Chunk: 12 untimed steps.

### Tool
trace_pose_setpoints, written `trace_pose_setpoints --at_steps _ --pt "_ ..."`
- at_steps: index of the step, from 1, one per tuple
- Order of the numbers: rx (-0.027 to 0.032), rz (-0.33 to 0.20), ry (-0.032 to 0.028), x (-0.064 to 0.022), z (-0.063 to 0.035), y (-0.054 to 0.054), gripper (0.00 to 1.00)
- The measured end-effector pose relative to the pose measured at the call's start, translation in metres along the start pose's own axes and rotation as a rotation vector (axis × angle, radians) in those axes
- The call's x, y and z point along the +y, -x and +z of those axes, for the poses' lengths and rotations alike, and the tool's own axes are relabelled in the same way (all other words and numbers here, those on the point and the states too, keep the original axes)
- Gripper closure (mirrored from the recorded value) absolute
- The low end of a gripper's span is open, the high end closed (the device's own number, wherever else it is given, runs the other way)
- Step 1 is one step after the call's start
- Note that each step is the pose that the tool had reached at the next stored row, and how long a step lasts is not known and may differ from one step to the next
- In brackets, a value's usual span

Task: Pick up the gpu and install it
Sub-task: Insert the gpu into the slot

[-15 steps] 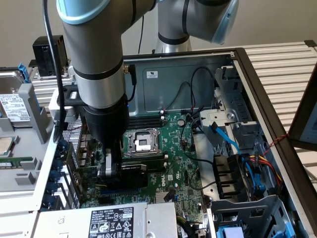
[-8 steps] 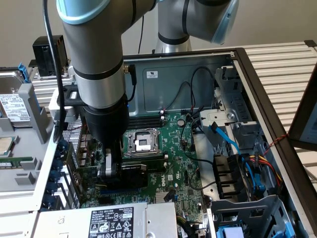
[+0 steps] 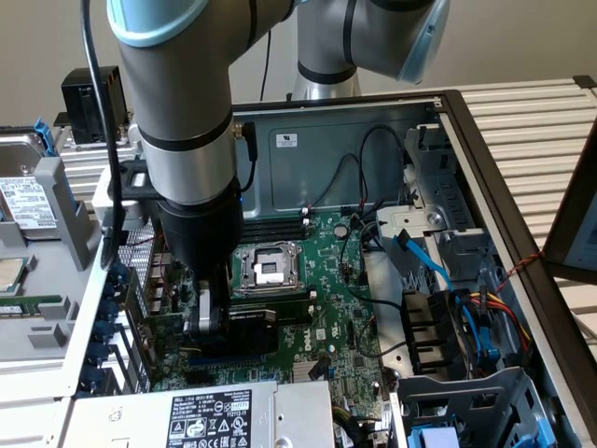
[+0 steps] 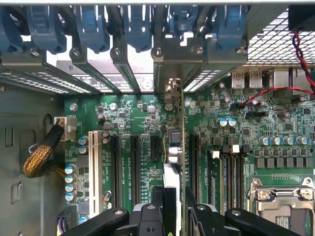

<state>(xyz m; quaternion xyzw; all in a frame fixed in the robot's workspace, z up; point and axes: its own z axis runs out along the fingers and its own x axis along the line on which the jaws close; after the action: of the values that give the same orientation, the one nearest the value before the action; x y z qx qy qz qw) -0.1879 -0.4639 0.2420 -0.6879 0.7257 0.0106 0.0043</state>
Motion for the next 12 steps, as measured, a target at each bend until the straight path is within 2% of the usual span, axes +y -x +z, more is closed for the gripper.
trace_pose_setpoints --at_steps 12 --pt "0.0003 -0.001 -0.0007 0.0015 0.0012 0.0008 0.73"
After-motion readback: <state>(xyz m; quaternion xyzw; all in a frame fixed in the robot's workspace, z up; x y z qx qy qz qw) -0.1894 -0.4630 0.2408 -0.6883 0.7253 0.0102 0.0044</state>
